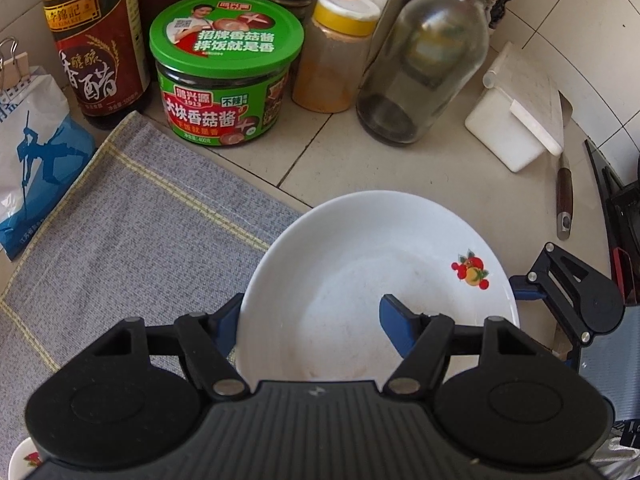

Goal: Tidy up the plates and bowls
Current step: 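Lift the stained plate with the left tool off the towel, then carry the stained plate with the left tool toward another flowered plate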

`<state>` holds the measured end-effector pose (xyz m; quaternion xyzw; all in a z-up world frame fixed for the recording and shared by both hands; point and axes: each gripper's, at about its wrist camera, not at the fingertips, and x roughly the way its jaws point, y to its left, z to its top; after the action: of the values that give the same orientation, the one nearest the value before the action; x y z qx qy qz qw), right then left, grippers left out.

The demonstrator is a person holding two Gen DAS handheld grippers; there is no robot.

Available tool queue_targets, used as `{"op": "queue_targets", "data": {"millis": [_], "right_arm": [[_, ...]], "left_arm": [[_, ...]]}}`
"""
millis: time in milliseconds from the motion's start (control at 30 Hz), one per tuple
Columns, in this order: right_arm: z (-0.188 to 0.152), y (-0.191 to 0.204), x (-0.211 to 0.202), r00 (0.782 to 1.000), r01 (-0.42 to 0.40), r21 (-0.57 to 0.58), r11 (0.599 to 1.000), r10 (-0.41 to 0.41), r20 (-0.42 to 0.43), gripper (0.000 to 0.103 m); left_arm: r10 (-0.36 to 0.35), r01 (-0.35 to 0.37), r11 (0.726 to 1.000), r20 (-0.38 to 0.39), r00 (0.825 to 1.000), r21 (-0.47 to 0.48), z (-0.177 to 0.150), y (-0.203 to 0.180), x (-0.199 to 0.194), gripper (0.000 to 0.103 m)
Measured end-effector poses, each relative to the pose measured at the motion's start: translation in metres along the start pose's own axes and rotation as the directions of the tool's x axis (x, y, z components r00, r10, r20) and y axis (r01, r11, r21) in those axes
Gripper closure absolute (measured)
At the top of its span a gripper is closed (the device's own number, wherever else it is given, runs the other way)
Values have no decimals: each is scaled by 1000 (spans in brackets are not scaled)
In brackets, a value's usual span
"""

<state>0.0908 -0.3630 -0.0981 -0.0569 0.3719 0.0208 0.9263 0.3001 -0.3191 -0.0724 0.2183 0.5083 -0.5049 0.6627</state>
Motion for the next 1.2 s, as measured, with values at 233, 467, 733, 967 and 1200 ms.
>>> {"op": "queue_targets", "data": {"millis": [233, 467, 733, 967, 1200], "right_arm": [[-1, 2, 0, 1000, 13, -5, 1000, -13, 5, 0], [-2, 9, -7, 999, 37, 7, 999, -37, 11, 0], [-10, 23, -32, 997, 76, 83, 994, -77, 8, 0], [-22, 50, -48, 997, 73, 103, 992, -76, 24, 0], [-23, 83, -61, 998, 19, 97, 995, -24, 52, 0]], "left_arm": [[3, -3, 1000, 16, 1000, -5, -2, 0, 2, 33], [48, -48, 999, 96, 994, -9, -9, -6, -19, 28], [134, -134, 991, 258, 957, -19, -43, -32, -76, 21], [217, -188, 976, 352, 911, -114, -105, -61, -113, 17], [287, -206, 948, 372, 883, -244, -185, -83, -131, 17]]}}
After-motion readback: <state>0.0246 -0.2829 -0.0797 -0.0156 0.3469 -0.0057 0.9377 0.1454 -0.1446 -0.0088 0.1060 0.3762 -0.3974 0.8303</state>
